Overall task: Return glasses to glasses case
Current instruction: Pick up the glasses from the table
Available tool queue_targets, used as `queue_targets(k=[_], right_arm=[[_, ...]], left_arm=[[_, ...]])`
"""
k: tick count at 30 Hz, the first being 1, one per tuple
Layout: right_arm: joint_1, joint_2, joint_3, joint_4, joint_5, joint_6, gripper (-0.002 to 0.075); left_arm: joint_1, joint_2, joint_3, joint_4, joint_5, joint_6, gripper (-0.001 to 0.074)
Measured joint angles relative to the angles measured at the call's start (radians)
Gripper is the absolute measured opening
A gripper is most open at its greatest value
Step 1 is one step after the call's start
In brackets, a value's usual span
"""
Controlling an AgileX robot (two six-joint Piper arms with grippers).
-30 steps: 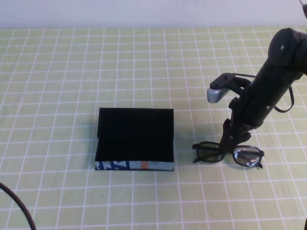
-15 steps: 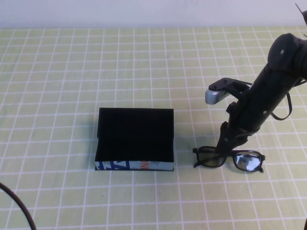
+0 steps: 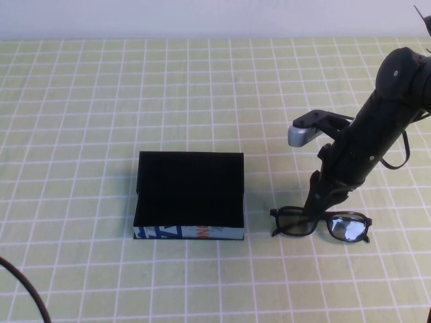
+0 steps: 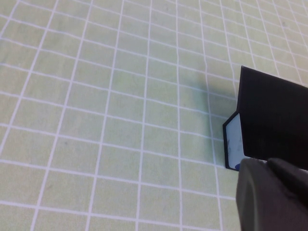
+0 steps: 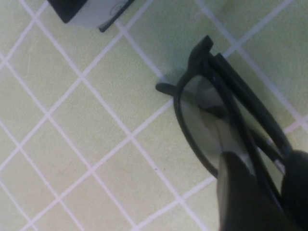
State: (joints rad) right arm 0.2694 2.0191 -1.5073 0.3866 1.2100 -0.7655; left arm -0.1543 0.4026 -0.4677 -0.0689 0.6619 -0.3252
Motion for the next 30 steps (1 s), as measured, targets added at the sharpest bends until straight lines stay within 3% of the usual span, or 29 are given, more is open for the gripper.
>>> queue_targets(k=[14,17,21,30], right_arm=[[0.0,0.038,0.0,-0.006,-0.004,0.0,0.0198],[0.0,0.04,0.0,-0.004,-0.004,0.0,0.015],[0.0,0.04,0.0,0.007,0.001,0.0,0.0031],[0.0,0.028,-0.112,-0.008,0.001,-0.01,0.0005]], left_arm=[[0.0,0.0,0.0,0.003,0.0,0.017,-0.0003],[0.0,0.0,0.0,0.003,0.0,0.019,-0.0003],[0.0,0.0,0.0,0.006,0.0,0.019,-0.0003],[0.0,0.0,0.0,0.006,0.0,0.019,-0.0003]])
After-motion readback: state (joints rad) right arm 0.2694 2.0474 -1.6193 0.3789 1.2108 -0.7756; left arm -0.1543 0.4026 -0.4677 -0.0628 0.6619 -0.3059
